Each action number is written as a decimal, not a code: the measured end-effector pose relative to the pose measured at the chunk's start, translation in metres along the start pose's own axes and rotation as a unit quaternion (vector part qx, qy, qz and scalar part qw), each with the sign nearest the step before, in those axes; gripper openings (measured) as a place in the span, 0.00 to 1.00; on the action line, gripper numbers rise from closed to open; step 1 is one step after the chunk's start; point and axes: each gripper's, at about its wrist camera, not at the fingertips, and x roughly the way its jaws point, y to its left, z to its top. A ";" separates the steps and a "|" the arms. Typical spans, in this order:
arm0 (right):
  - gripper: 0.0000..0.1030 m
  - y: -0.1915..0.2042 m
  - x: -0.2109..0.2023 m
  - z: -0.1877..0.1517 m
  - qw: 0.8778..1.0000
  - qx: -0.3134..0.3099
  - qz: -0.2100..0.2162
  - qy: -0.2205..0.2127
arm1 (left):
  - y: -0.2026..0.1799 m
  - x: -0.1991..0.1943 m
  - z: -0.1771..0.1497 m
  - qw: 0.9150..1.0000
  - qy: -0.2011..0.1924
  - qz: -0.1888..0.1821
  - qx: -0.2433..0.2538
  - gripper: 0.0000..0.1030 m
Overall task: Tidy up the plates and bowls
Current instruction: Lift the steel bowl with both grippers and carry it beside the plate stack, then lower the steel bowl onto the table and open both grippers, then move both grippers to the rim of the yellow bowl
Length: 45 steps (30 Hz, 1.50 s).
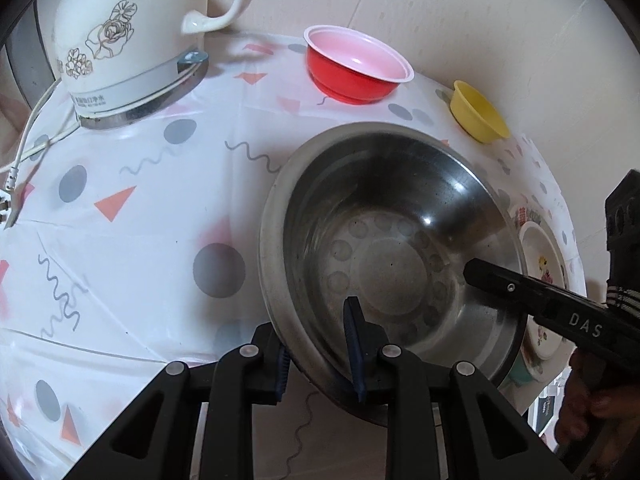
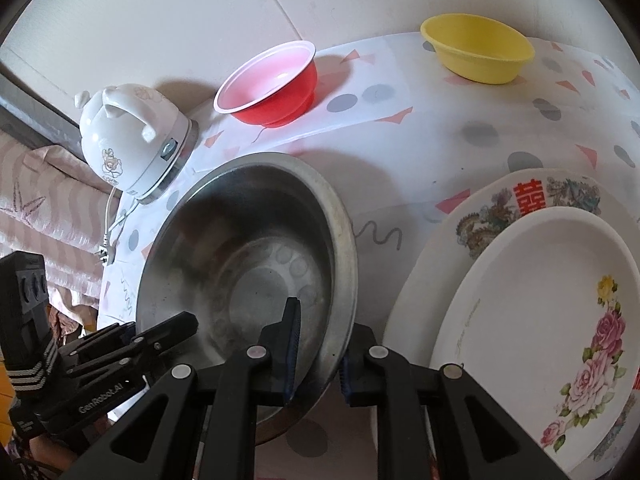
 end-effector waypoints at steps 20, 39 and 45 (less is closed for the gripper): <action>0.25 -0.023 -0.058 0.010 0.996 0.058 0.020 -0.064 | 0.000 -0.005 -0.003 1.000 -0.006 0.006 0.005 0.24; 0.25 -0.057 -0.076 0.025 0.989 0.109 0.010 -0.095 | 0.013 -0.037 0.027 0.998 -0.045 0.001 -0.039 0.59; 0.25 -0.067 -0.078 0.034 0.988 0.121 0.007 -0.099 | -0.009 -0.043 0.046 0.998 -0.057 0.017 -0.018 0.73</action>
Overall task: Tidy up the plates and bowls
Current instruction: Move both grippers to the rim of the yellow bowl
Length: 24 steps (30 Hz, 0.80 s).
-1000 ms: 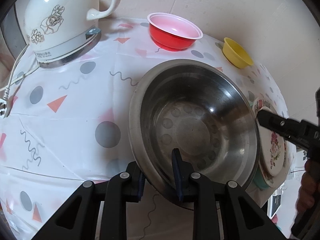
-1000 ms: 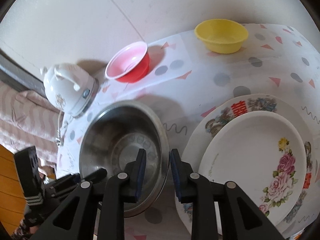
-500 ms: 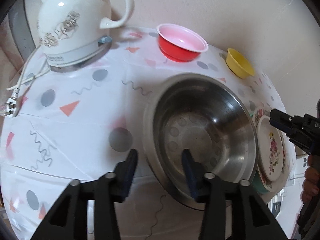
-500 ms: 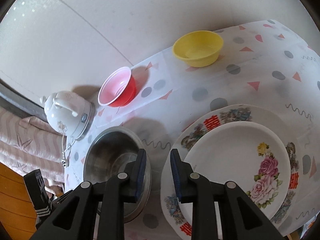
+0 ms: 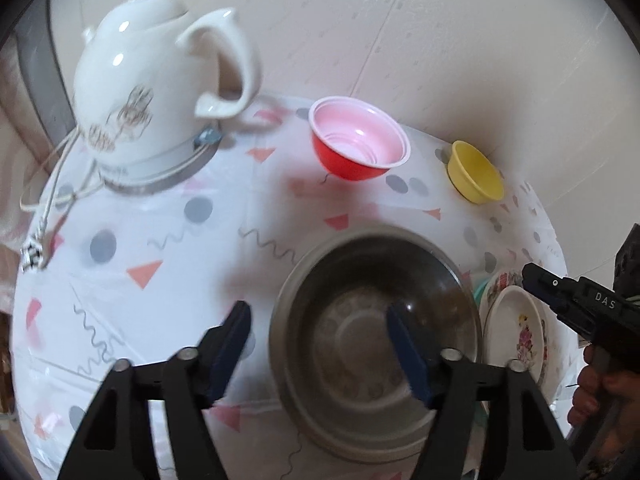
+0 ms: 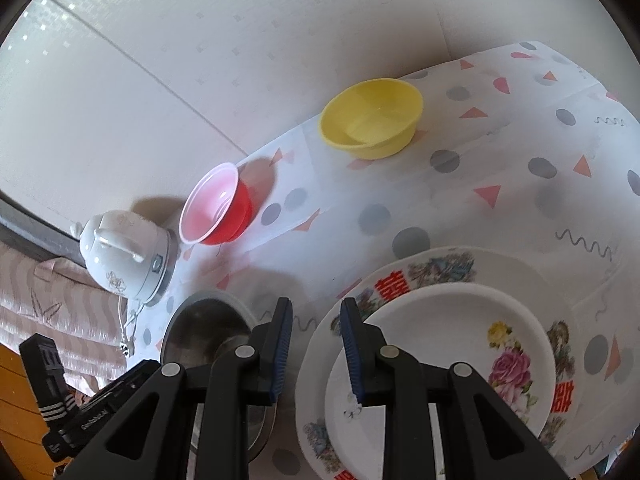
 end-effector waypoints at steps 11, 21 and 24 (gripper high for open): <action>0.27 -0.023 0.001 0.034 1.000 -0.001 -0.022 -0.005 | -0.045 0.009 0.026 0.999 -0.006 0.028 0.042 0.81; 0.28 -0.055 0.013 0.074 0.998 0.014 -0.055 -0.006 | -0.078 0.022 0.046 0.996 -0.006 0.060 0.067 0.84; 0.28 -0.064 0.020 0.091 0.998 0.019 -0.067 -0.011 | -0.085 0.026 0.052 0.996 -0.004 0.064 0.070 0.84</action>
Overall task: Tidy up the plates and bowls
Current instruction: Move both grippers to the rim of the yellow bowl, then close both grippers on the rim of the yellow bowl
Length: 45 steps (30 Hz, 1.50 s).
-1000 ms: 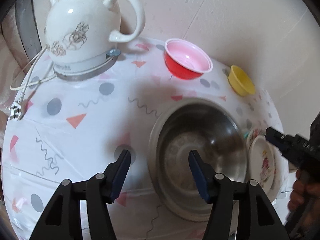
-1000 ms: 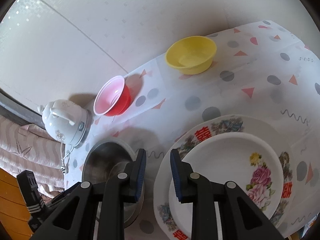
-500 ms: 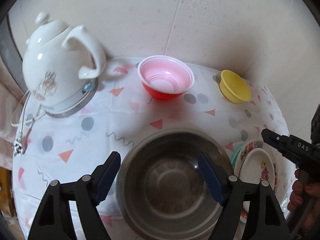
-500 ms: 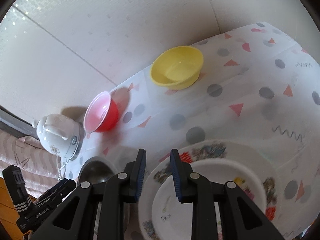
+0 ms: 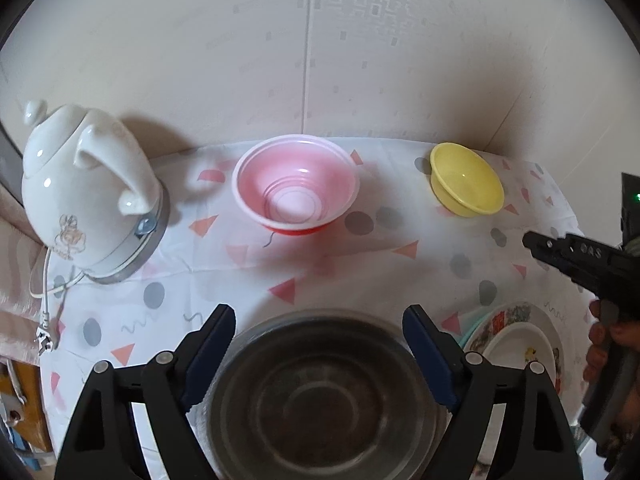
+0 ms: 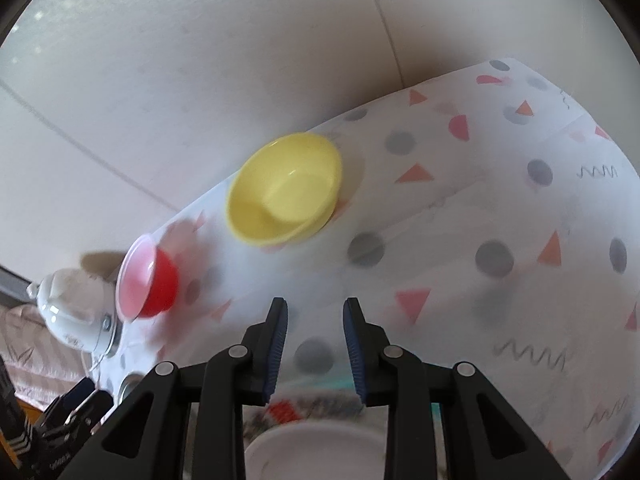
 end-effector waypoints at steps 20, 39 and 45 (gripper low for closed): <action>0.29 -0.015 0.064 0.051 0.999 0.037 0.020 0.024 | -0.026 0.023 0.021 1.000 0.023 0.004 0.007 0.84; 0.11 -0.027 0.064 0.039 0.998 0.007 0.040 0.054 | -0.078 0.056 0.054 0.998 0.042 -0.033 0.030 0.84; 0.11 -0.025 0.061 0.034 0.998 -0.012 0.035 0.057 | -0.098 0.083 0.069 0.997 0.058 -0.050 0.031 0.84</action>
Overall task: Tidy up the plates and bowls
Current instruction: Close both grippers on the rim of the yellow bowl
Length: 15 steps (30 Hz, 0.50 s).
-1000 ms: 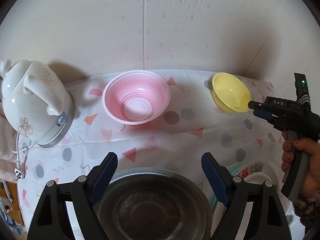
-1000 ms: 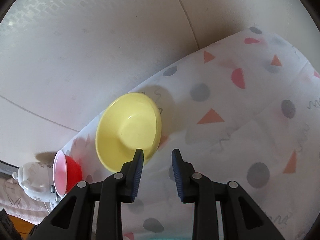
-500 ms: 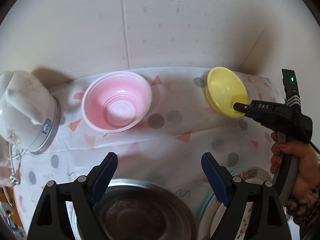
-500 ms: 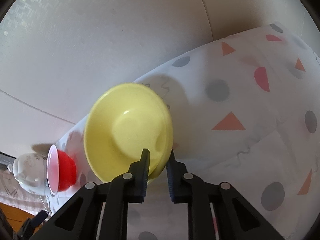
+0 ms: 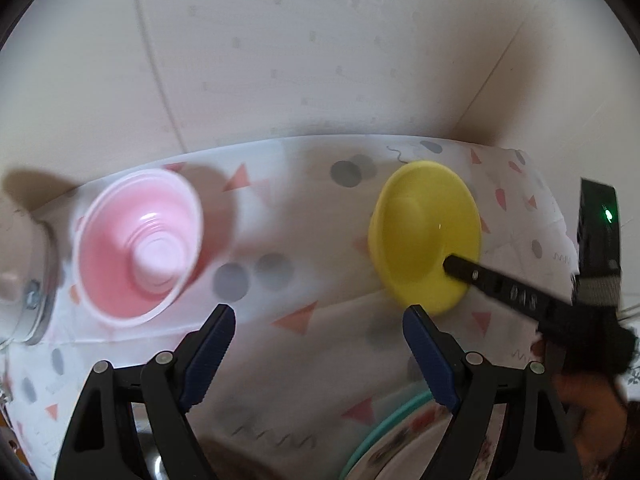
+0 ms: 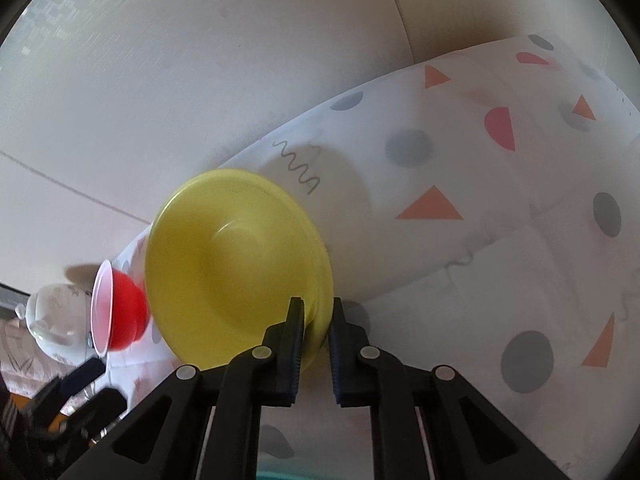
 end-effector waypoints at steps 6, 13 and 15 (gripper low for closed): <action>0.11 -0.006 0.002 0.004 1.000 0.008 0.011 0.003 | -0.021 0.024 0.018 1.000 0.004 -0.007 0.015 0.82; 0.11 -0.014 0.003 0.003 1.000 0.014 0.019 0.005 | -0.029 0.037 0.029 1.000 0.005 -0.004 0.030 0.59; 0.11 -0.015 0.003 0.003 1.000 0.014 0.019 0.005 | -0.030 0.041 0.030 0.999 0.010 -0.003 0.035 0.53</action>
